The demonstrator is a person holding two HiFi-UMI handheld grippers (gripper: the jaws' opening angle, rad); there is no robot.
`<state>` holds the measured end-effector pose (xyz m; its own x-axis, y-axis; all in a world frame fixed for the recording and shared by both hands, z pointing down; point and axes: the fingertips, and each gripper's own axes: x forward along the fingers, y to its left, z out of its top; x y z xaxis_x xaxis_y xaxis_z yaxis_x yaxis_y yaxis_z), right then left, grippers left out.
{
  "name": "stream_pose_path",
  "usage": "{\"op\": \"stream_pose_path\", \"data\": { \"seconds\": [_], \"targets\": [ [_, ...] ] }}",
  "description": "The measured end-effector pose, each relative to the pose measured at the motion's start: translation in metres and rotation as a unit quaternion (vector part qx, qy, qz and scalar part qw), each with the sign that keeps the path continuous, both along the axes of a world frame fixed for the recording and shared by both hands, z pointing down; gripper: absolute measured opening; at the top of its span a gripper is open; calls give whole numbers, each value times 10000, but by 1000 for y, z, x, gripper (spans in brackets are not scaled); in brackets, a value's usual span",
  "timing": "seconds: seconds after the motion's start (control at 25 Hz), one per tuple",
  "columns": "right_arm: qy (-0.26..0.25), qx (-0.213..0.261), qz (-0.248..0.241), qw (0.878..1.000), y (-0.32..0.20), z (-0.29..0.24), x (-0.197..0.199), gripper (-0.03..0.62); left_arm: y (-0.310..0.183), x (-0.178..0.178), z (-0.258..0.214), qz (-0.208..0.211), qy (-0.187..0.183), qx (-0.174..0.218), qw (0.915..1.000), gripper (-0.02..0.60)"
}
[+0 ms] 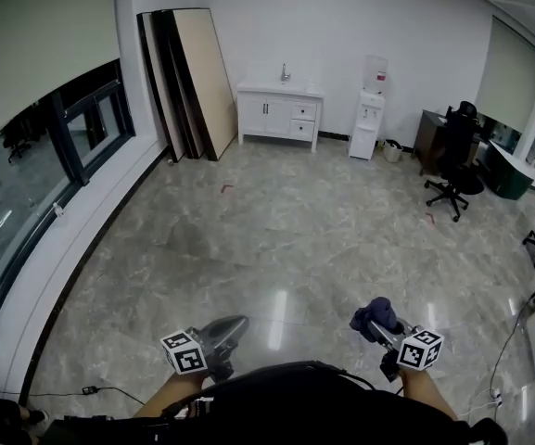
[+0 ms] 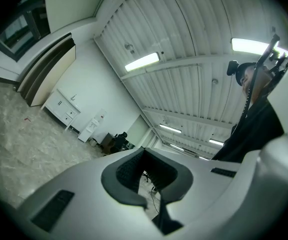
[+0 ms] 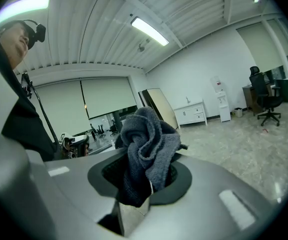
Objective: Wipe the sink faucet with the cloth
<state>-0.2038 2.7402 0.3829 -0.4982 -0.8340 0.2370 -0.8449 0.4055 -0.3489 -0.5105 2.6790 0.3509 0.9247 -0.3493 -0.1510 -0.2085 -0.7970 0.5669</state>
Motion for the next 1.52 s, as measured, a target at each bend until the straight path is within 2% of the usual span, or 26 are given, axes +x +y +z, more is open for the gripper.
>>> {"op": "stream_pose_path", "data": {
  "seconds": [0.16,0.36,0.6,0.72,0.84,1.08,1.24,1.4,1.52],
  "targets": [
    [-134,39,-300,9995,-52,10,11,87,-33,12,4,-282,-182,9,9994,-2],
    [-153,105,-831,9964,-129,5,49,87,-84,51,-10,-742,-164,212,9969,-2],
    [-241,236,-1250,9916,-213,-41,118,87,-131,136,-27,-1139,-88,274,9931,-2],
    [-232,314,-1457,9886,-249,-38,153,87,-160,175,-26,-1301,47,126,9914,-2],
    [-99,374,-1618,9861,-272,-22,192,87,-178,216,-26,-1288,-78,123,9916,-2],
    [-392,232,-1526,9872,-291,3,233,87,-218,252,-26,-1288,-391,37,9909,-2],
    [-520,21,-1187,9916,-302,19,269,87,-253,282,-22,-1111,-326,31,9933,-2],
    [-373,33,-989,9944,-312,13,290,87,-282,308,-23,-795,-354,-38,9962,-2],
    [-219,52,-731,9971,-332,8,297,87,-315,309,-20,-601,-238,-88,9979,-2]
  ]
}}
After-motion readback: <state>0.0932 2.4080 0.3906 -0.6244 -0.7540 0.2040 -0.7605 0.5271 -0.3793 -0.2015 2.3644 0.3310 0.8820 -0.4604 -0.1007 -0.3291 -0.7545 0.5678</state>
